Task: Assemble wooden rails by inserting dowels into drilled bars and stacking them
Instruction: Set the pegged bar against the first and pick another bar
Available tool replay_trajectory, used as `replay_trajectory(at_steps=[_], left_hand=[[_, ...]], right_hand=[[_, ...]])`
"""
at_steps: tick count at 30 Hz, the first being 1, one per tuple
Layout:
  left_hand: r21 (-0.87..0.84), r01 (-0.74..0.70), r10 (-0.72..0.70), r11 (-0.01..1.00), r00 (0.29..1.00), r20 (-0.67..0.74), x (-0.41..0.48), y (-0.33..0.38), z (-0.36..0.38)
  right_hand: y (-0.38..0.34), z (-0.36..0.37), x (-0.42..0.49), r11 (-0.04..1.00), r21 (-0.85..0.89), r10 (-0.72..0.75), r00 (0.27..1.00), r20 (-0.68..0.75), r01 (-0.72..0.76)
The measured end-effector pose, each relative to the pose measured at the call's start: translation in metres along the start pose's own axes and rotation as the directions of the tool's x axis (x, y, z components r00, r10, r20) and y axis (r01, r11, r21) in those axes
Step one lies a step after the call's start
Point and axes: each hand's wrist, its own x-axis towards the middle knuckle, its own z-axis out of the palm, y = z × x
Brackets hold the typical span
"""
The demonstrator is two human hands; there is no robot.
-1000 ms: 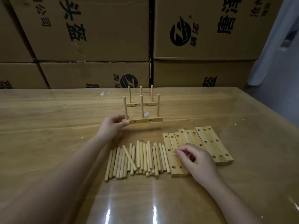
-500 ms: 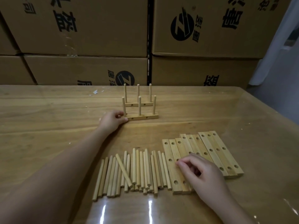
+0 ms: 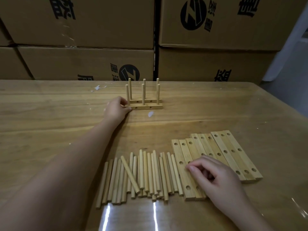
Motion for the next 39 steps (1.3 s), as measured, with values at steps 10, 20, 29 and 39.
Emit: replay_trajectory(at_steps=[10,20,29,39], left_hand=[[0.054,-0.011,0.014,0.998,0.998,-0.068,0.014,0.002,0.010],[0.101,-0.044,0.053,0.994,0.995,-0.089,0.018,0.000,0.014],[0.149,-0.047,0.064,0.988,0.992,-0.110,0.027,-0.004,0.020],[0.333,-0.054,0.104,0.941,0.986,-0.134,0.027,0.001,0.024]], right_hand=[[-0.001,-0.001,0.000,1.000,-0.002,0.017,1.000,0.007,-0.017],[0.000,0.000,0.000,1.000,-0.012,0.008,1.000,-0.001,-0.008],[0.000,0.000,0.001,1.000,-0.025,-0.014,1.000,-0.015,0.014],[0.002,0.000,0.000,1.000,-0.016,-0.011,1.000,0.005,0.011]])
